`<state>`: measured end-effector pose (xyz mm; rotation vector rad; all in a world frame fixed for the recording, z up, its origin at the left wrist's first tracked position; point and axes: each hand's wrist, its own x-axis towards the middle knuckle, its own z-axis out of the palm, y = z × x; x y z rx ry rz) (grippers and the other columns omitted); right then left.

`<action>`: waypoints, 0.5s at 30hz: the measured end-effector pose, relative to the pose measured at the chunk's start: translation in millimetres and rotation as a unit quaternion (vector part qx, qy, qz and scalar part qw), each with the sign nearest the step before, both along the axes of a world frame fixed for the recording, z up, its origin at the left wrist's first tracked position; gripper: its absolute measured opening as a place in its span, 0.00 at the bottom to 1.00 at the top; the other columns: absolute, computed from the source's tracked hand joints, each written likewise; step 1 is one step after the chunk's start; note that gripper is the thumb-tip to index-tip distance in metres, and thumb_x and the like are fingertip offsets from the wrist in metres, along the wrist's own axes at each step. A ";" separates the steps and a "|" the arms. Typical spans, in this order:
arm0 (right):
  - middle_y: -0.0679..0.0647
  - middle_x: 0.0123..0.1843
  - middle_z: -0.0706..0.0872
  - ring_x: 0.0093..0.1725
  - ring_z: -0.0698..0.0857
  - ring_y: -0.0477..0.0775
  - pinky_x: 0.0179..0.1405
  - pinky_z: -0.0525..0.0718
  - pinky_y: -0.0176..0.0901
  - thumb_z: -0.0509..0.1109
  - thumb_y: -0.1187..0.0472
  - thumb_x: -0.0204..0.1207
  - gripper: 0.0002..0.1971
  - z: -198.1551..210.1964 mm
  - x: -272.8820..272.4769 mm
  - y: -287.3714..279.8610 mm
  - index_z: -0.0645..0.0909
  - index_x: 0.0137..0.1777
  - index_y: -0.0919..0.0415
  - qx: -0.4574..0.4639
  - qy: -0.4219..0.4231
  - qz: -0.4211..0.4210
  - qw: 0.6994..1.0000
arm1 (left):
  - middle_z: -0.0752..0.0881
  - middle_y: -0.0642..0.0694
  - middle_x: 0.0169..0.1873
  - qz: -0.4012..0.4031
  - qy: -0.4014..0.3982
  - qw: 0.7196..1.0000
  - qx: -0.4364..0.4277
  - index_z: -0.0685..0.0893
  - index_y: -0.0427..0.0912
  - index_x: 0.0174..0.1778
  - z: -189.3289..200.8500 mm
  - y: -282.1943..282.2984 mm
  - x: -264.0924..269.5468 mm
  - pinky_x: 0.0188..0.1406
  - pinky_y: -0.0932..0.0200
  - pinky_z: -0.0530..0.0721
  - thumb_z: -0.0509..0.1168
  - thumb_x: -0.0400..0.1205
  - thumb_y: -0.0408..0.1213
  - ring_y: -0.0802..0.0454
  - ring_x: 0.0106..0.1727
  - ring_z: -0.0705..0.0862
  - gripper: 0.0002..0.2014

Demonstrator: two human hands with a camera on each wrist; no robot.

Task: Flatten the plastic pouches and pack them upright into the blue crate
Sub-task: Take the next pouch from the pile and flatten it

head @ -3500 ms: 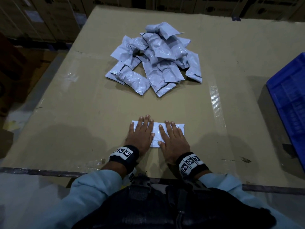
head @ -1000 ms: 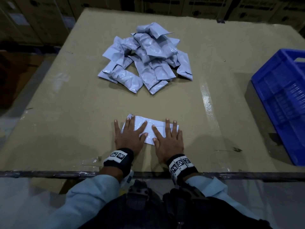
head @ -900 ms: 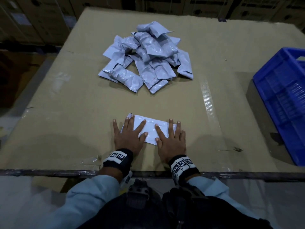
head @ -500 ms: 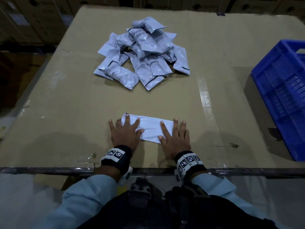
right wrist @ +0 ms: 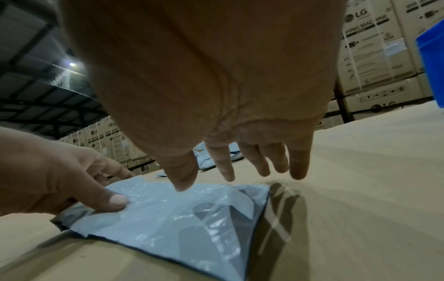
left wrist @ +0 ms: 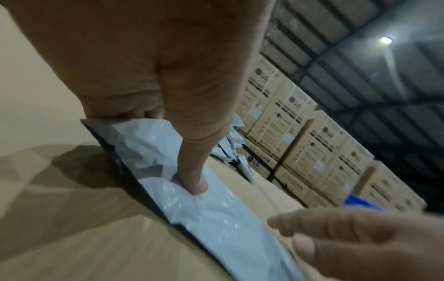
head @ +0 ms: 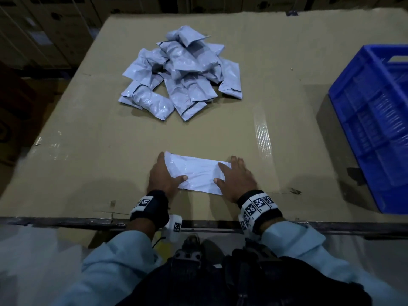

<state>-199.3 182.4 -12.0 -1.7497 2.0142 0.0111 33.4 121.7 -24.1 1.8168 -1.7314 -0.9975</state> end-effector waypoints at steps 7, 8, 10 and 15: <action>0.58 0.77 0.78 0.75 0.77 0.63 0.74 0.74 0.57 0.67 0.44 0.84 0.37 15.8 -68.7 20.3 0.57 0.89 0.49 -0.028 -0.059 0.004 0.998 | 0.88 0.50 0.59 -0.067 0.003 0.996 0.060 0.84 0.46 0.66 -3.7 9.3 -50.6 0.56 0.53 0.83 0.80 0.59 0.59 0.47 0.59 0.86 0.39; 0.57 0.76 0.78 0.74 0.77 0.63 0.74 0.75 0.57 0.68 0.43 0.83 0.38 19.2 -78.0 21.9 0.56 0.89 0.47 -0.012 -0.067 0.008 0.998 | 0.89 0.49 0.58 -0.093 0.008 0.994 0.058 0.85 0.46 0.65 -0.5 11.0 -62.1 0.55 0.53 0.83 0.80 0.60 0.60 0.47 0.59 0.86 0.38; 0.57 0.77 0.78 0.75 0.77 0.63 0.73 0.76 0.58 0.71 0.43 0.82 0.39 26.9 -96.4 24.3 0.58 0.88 0.45 0.009 -0.084 0.010 0.996 | 0.89 0.49 0.58 -0.140 0.025 0.988 0.053 0.86 0.48 0.61 6.1 12.6 -86.9 0.56 0.52 0.84 0.80 0.62 0.61 0.49 0.59 0.87 0.34; 0.52 0.59 0.87 0.56 0.86 0.60 0.54 0.86 0.53 0.77 0.51 0.77 0.17 51.0 -143.4 38.8 0.80 0.63 0.49 -0.029 -0.070 -0.029 0.997 | 0.90 0.55 0.56 -0.153 0.085 0.984 0.042 0.86 0.50 0.62 18.6 12.5 -146.1 0.59 0.47 0.88 0.83 0.65 0.56 0.55 0.57 0.88 0.30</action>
